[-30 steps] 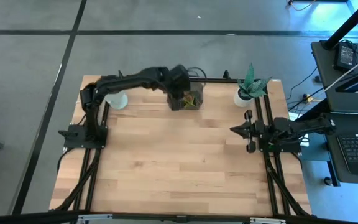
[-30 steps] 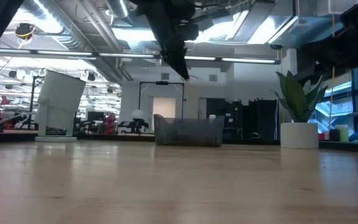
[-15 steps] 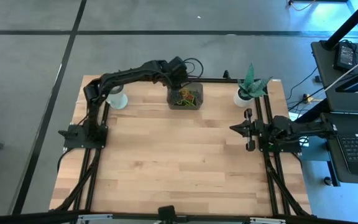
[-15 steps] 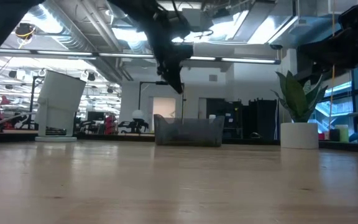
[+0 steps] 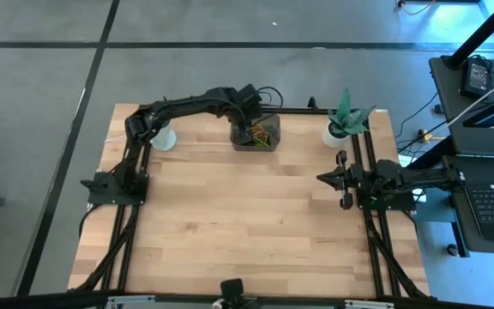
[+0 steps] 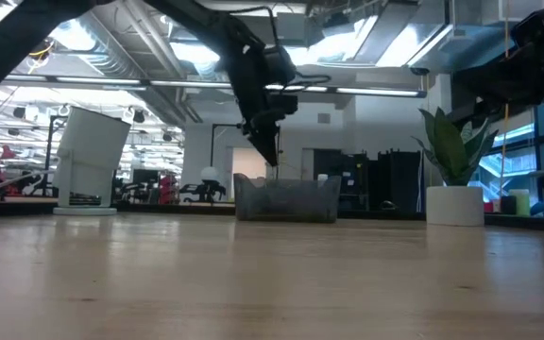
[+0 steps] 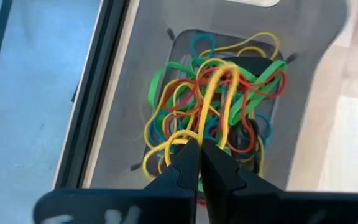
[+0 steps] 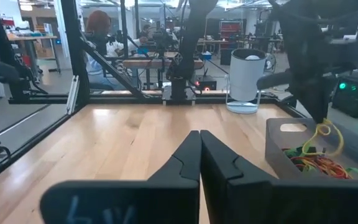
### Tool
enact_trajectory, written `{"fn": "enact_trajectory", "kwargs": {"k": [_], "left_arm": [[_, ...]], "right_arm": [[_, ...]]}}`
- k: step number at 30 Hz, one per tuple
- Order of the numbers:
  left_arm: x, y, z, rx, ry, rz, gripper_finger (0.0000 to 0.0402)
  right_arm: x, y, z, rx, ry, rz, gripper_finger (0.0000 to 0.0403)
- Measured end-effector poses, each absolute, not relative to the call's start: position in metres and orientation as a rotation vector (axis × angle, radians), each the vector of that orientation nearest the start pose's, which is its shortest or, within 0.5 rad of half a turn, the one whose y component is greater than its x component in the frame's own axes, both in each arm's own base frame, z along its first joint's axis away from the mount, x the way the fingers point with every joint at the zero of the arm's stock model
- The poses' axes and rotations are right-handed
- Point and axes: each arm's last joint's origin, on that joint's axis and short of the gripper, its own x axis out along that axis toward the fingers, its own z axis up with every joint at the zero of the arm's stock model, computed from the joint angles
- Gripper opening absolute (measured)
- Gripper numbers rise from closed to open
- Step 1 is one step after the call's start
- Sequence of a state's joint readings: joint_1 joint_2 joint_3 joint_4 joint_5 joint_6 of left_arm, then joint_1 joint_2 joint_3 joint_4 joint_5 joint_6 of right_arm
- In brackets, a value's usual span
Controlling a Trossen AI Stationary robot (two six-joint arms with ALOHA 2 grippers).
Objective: Pick and place rubber bands into bin
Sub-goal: Put the yellow rubber band into the bin, then return to Home Position
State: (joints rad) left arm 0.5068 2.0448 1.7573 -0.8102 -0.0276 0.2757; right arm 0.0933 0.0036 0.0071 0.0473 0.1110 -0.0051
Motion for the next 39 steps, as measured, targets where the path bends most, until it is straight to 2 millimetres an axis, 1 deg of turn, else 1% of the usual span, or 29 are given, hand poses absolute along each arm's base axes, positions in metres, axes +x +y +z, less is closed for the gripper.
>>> {"fn": "enact_trajectory", "kwargs": {"k": [3,6,18,25,29,32,35,39], "left_arm": [[0.383,0.214,0.233,-0.022,1.150,0.328,0.0005],[0.384,0.214,0.230,-0.035,1.155,0.337,0.0013],[0.389,0.208,0.228,-0.035,1.151,0.345,0.0092],[0.390,0.202,0.228,-0.077,1.160,0.359,0.0111],[0.384,0.196,0.242,-0.120,1.149,0.387,0.0108],[0.374,0.185,0.257,-0.157,1.178,0.403,0.0101],[0.366,0.169,0.273,-0.187,1.198,0.404,0.0093],[0.363,0.142,0.285,-0.163,1.226,0.410,0.0078]], "right_arm": [[0.097,0.006,0.170,-0.003,-0.050,-0.018,0.0005],[0.097,0.006,0.170,-0.051,-0.050,-0.019,0.0006],[0.097,0.006,0.170,-0.066,-0.049,-0.021,0.0007],[0.097,0.006,0.170,-0.076,-0.049,-0.021,0.0007],[0.097,0.006,0.170,-0.051,-0.049,-0.021,0.0007],[0.097,0.006,0.170,-0.052,-0.049,-0.022,0.0007],[0.097,0.006,0.170,-0.051,-0.049,-0.021,0.0007],[0.097,0.006,0.170,-0.053,-0.049,-0.021,0.0008]]}}
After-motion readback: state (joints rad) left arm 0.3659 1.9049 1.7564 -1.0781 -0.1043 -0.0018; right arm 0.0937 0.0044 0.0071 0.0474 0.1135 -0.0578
